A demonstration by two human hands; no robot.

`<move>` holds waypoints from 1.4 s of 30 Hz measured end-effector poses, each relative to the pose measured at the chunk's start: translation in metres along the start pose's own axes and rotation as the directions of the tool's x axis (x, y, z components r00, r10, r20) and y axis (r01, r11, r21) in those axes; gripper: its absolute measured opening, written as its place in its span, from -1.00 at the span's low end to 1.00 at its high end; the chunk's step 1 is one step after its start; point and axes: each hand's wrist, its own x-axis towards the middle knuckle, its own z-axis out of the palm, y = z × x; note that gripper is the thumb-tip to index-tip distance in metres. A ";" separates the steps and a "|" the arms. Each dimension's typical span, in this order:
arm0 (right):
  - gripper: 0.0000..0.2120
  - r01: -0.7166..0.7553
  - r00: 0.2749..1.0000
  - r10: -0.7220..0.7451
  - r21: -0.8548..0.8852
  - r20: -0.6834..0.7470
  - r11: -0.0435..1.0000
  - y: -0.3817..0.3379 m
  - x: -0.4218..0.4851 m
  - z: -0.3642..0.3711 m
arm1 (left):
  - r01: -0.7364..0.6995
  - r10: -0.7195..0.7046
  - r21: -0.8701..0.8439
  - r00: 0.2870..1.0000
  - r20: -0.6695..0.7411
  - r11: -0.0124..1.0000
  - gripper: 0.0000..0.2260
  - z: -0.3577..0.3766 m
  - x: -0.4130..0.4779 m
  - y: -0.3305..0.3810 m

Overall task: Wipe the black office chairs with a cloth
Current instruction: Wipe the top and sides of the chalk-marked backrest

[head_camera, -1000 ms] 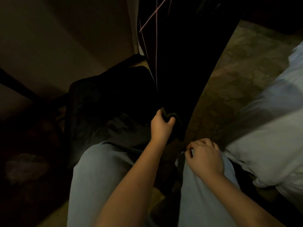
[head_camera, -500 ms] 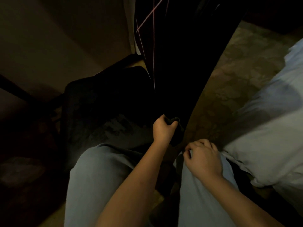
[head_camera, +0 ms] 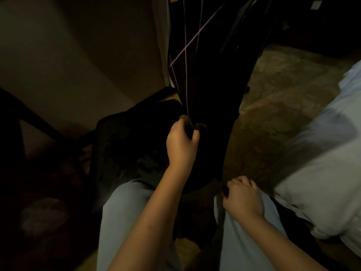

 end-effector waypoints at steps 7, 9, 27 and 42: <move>-0.70 -0.005 1.000 0.004 0.016 0.013 1.000 0.002 -0.002 -0.005 | -0.162 0.162 0.044 0.987 -0.002 0.986 -0.83 -0.009 0.018 0.017; -0.70 -0.002 1.000 0.001 0.014 0.018 1.000 0.003 -0.001 -0.003 | -0.147 0.147 -0.002 0.989 0.002 0.989 -0.80 -0.006 0.018 0.017; -0.79 -0.007 0.995 0.007 0.007 -0.096 1.000 0.004 0.008 0.013 | 0.125 -0.107 -0.031 0.936 0.336 0.992 -0.72 0.022 -0.004 -0.043; -0.73 -0.021 0.999 0.021 0.003 -0.050 1.000 0.010 0.009 0.007 | 0.168 -0.191 0.116 0.956 0.223 0.979 -0.87 0.098 -0.069 -0.037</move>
